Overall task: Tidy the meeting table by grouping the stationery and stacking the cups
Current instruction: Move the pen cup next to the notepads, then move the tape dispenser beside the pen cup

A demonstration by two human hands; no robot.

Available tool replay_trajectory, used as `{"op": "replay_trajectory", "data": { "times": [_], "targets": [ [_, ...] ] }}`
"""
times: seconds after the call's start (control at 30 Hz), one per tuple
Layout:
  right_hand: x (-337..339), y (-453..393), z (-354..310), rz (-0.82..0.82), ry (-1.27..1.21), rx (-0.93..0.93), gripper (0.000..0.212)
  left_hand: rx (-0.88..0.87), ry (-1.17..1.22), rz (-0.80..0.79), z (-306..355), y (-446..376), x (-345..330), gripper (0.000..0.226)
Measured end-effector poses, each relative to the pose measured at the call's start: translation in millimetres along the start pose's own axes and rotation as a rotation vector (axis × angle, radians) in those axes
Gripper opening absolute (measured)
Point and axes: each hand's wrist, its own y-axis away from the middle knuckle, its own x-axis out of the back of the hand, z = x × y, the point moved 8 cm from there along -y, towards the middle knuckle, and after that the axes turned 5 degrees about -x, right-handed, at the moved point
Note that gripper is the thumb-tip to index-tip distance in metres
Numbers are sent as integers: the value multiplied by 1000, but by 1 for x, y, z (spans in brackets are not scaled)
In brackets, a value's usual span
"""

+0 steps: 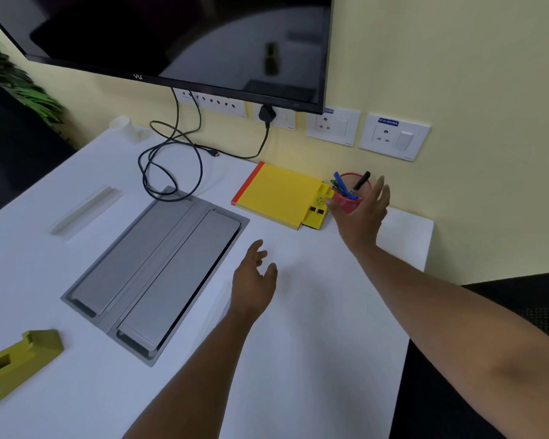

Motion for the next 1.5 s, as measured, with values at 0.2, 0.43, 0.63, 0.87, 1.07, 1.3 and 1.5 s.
{"op": "replay_trajectory", "data": {
  "times": [0.2, 0.43, 0.63, 0.87, 1.07, 1.3, 1.5],
  "targets": [
    [4, 47, -44, -50, 53, 189, 100, -38, 0, 71, 18, 29, 41, 54],
    [0, 124, -96, -214, 82, 351, 96, -77, -22, 173, 34, 84, 101, 53],
    [6, 206, -131, -305, 162, 492, 90, -111, -20, 279, 45, 143, 160, 53],
    [9, 300, -167, -435, 188, 625, 84, -133, -33, 402, 44, 219, 232, 52],
    [2, 378, -192, -531, 225, 729, 83, -135, -58, 496, 29, 283, 285, 53],
    [-14, 461, -211, -620, 242, 779, 76, -97, -58, 588, -2, 341, 335, 53],
    [-50, 517, -239, -721, 282, 895, 74, -59, -211, 582, -32, 353, 357, 63]
  ]
}}
